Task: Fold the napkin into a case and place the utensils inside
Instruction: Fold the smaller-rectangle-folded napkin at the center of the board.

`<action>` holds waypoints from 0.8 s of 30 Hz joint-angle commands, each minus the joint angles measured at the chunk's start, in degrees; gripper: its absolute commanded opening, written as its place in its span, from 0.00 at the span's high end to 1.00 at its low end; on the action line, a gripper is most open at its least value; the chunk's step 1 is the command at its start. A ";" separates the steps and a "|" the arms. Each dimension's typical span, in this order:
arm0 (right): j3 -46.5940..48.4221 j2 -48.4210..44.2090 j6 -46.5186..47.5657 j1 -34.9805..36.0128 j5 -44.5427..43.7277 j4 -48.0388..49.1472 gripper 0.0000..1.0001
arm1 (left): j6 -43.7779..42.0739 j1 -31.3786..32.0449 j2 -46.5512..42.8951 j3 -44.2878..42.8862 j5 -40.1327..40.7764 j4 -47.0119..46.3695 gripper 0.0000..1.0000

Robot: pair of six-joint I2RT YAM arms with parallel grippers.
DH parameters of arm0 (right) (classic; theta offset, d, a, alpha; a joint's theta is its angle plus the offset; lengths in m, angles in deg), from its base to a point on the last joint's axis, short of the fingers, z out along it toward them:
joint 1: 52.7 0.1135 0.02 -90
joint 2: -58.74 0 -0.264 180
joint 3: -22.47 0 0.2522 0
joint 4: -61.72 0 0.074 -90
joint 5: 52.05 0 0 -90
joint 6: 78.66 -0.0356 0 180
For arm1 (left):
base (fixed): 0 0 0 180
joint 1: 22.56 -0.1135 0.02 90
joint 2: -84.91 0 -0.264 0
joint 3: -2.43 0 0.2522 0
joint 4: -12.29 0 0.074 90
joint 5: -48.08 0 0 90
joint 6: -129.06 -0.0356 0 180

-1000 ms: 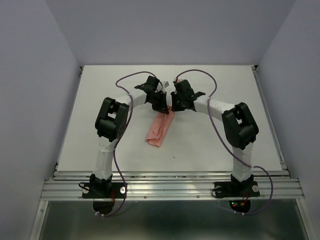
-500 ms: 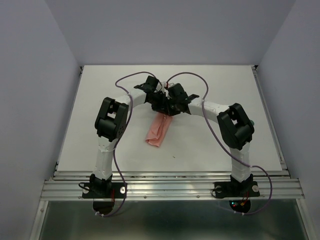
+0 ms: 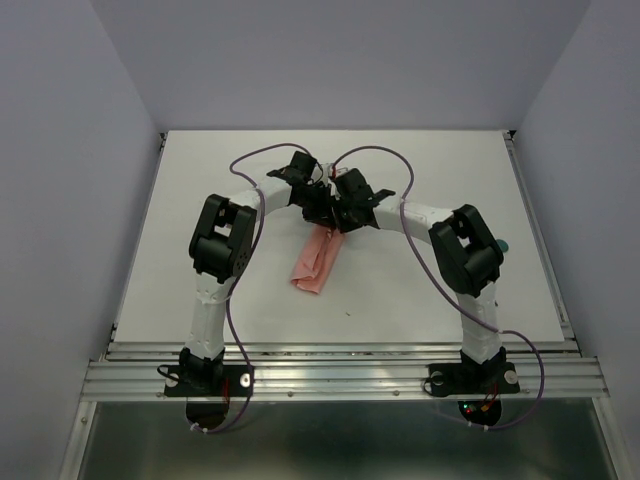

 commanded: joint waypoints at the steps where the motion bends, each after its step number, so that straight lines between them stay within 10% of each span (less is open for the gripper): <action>1: 2.88 0.46 1.69 0.73 -2.50 1.04 0.76 | -0.94 -0.18 -3.89 -1.34 -1.32 1.05 1.00; 14: 2.70 3.19 2.39 2.40 -3.64 1.74 0.72 | -0.50 -0.18 -3.89 -1.43 -1.58 1.14 1.00; 24: 1.74 1.79 -1.38 2.40 -7.25 3.50 0.99 | -1.82 -0.36 -5.12 -0.29 -0.62 2.20 1.00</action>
